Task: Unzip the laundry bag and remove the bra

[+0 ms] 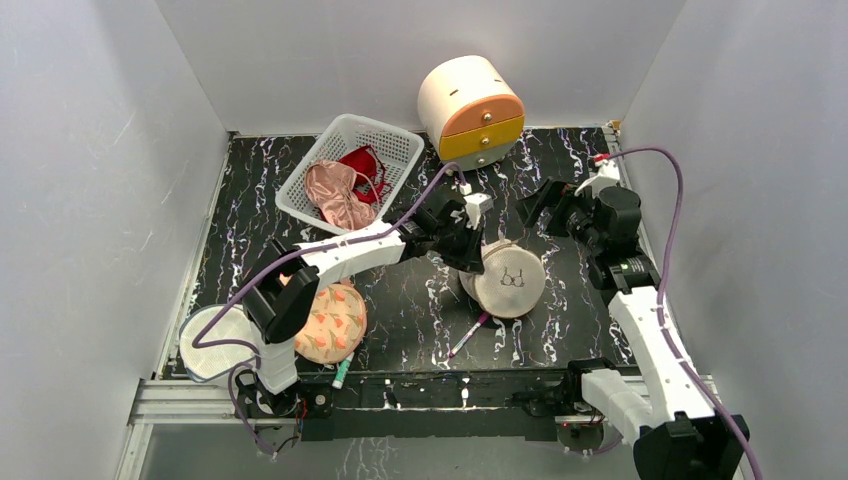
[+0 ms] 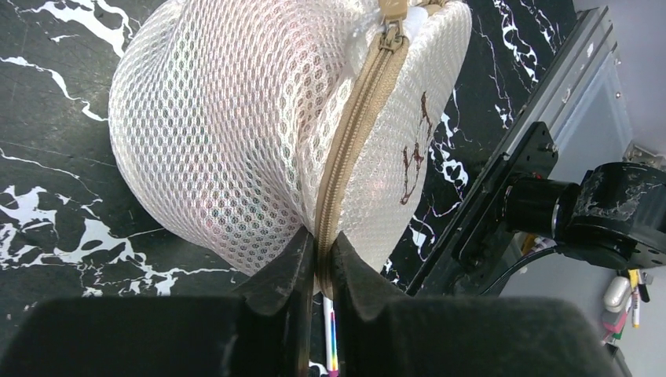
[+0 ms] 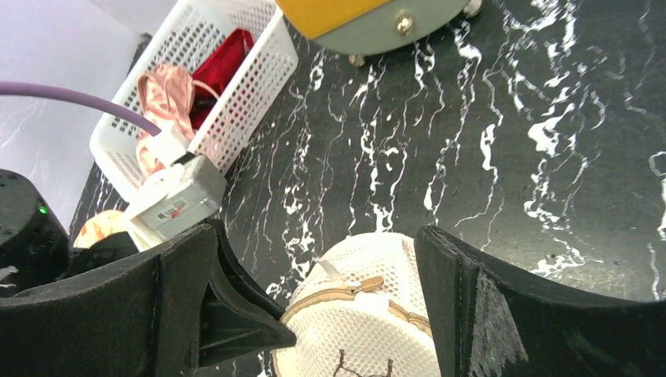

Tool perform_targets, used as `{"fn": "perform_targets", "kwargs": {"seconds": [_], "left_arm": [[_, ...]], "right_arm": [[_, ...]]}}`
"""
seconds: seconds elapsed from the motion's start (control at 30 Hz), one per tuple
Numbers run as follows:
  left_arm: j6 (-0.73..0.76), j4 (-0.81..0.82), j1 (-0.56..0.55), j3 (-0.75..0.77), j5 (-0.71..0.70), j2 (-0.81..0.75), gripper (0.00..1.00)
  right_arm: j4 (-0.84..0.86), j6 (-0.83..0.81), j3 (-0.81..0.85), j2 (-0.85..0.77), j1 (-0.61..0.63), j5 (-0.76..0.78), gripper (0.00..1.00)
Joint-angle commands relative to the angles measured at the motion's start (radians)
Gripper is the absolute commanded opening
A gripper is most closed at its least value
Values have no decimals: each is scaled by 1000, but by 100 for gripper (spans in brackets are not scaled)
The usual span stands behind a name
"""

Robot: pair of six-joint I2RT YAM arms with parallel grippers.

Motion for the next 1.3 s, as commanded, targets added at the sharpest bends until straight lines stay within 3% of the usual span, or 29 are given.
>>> {"fn": "perform_targets", "kwargs": {"seconds": [0.0, 0.3, 0.6, 0.93, 1.1, 1.27], "left_arm": [[30, -71, 36, 57, 16, -21, 3], [44, 3, 173, -46, 199, -105, 0], [118, 131, 204, -207, 275, -241, 0], [156, 174, 205, -264, 246, -300, 0], [149, 209, 205, -282, 271, -305, 0], [141, 246, 208, -299, 296, -308, 0]], "right_arm": [[11, -33, 23, 60, -6, -106, 98], [142, -35, -44, 206, -3, -409, 97], [357, -8, -126, 282, -9, -438, 92], [716, 21, -238, 381, -22, -690, 69], [844, 26, -312, 381, -20, -707, 57], [977, 62, -352, 403, -20, -716, 51]]}}
